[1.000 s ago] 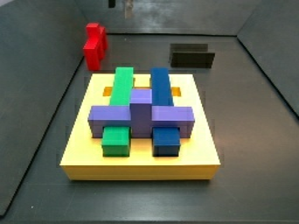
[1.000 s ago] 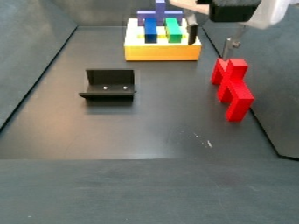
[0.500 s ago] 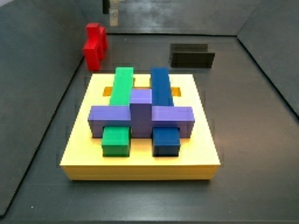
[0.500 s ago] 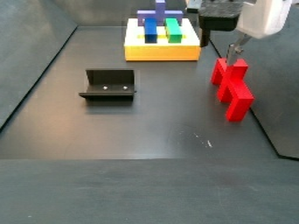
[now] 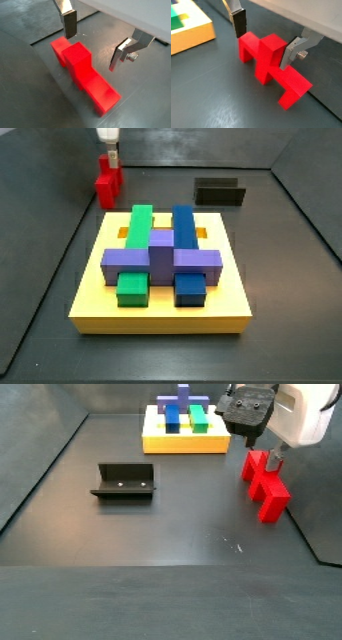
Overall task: Pick up the red object. Move up. Move to above the board. Insert the red object.
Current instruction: Pick up the red object.
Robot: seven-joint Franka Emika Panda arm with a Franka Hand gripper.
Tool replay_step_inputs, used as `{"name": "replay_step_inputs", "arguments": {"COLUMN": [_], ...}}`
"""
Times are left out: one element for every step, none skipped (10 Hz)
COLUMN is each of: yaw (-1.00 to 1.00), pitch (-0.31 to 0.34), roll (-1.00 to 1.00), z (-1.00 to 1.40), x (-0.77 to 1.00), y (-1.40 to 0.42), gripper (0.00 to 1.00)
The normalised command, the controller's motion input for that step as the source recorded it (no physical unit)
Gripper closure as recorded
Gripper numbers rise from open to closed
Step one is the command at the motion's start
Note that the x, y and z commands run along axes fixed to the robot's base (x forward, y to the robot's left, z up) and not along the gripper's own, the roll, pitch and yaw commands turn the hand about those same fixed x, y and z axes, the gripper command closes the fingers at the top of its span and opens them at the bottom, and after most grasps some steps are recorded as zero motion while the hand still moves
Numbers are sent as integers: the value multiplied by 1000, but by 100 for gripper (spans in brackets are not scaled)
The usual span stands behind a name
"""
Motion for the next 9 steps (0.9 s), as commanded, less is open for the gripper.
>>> {"name": "replay_step_inputs", "arguments": {"yaw": [-611,-554,-234,0,3,0,0,0,0], "pitch": [0,0,0,11,23,0,0,0,0], "roll": [0,47,103,140,161,190,190,123,89], "z": [-91,-66,-43,-86,-74,-131,-137,-80,-69], "x": [-317,-320,-86,97,126,9,-49,-89,-34], "y": [0,0,0,0,0,29,69,54,69], "gripper": [0,0,0,0,0,0,0,0,0]}}
